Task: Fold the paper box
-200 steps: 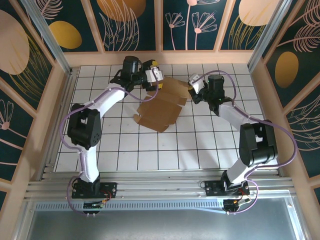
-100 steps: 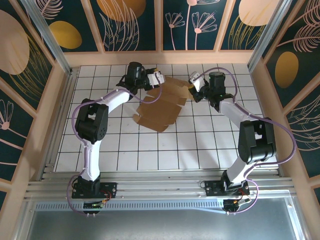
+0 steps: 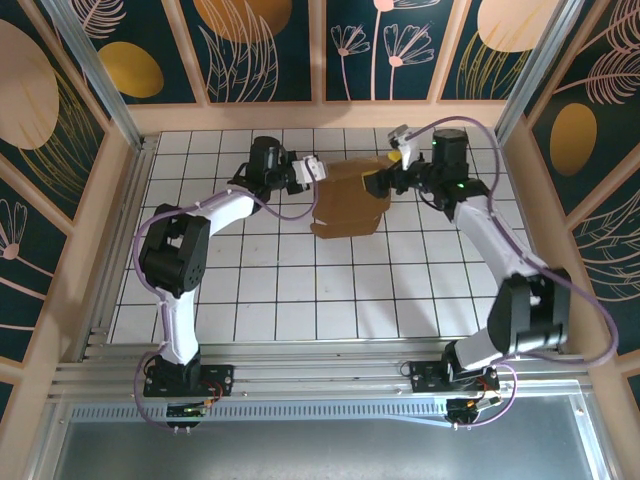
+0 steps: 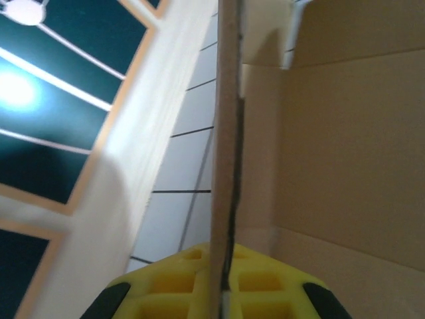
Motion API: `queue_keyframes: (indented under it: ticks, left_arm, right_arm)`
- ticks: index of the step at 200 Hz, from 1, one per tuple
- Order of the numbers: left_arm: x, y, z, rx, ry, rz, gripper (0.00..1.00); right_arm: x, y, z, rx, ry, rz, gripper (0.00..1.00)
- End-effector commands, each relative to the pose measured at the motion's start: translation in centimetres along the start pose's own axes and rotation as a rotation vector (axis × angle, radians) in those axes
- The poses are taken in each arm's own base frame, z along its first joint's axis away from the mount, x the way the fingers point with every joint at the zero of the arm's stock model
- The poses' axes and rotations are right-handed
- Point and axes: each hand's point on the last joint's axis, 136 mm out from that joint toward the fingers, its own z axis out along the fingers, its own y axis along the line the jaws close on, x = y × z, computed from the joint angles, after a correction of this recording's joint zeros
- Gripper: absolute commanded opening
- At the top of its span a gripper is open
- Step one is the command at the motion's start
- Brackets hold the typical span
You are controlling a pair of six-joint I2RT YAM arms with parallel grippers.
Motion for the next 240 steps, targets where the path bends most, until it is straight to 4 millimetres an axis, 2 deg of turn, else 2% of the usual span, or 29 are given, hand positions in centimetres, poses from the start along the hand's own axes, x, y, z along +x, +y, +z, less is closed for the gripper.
queue_keyframes:
  ticks: [1, 16, 36, 45, 60, 89, 106, 135, 173, 211, 240]
  left_arm:
    - [-4.9, -1.9, -0.4, 0.05, -0.103, 0.108, 0.03]
    - [-5.7, -2.6, -0.5, 0.066, -0.077, 0.158, 0.0]
    - [-6.2, -2.5, -1.5, 0.104, -0.044, 0.185, 0.0]
    - [-6.5, -2.2, -1.9, 0.13, -0.014, 0.22, 0.0]
    - [-5.7, -2.7, -2.7, 0.21, 0.073, 0.251, 0.0]
    - [-5.0, -4.0, -3.7, 0.337, 0.17, 0.264, 0.0]
    - [-4.6, -4.8, -3.3, 0.376, 0.187, 0.263, 0.0]
    - [-3.8, -5.8, -1.9, 0.403, 0.209, 0.281, 0.0]
    - [-4.6, -6.8, -0.9, 0.467, 0.189, 0.257, 0.03]
    - [-4.3, -7.1, -0.8, 0.473, 0.195, 0.246, 0.05]
    - [-3.2, -5.6, 0.2, 0.357, 0.234, 0.273, 0.07]
  right_arm:
    - [-5.3, 1.9, -4.7, -0.019, -0.106, 0.283, 0.99]
    - [-5.3, 0.4, -5.7, 0.041, -0.075, 0.439, 0.99]
    - [-3.9, -1.3, -5.7, 0.117, 0.006, 0.573, 0.99]
    - [-3.5, -1.6, -5.4, 0.12, 0.035, 0.61, 0.99]
    - [-3.3, -1.9, -4.4, 0.081, 0.079, 0.648, 0.99]
    - [-3.1, -2.3, -2.2, -0.008, 0.161, 0.616, 0.99]
    - [-1.5, -2.8, -0.5, -0.046, 0.24, 0.579, 0.97]
    - [3.1, -3.0, 2.6, -0.101, 0.379, 0.558, 0.93]
    - [4.1, -1.6, 5.2, -0.245, 0.377, 0.563, 0.91]
    - [6.6, 1.9, 6.7, -0.373, 0.438, 0.548, 0.99]
    - [8.2, 1.5, 6.6, -0.322, 0.467, 0.56, 0.98]
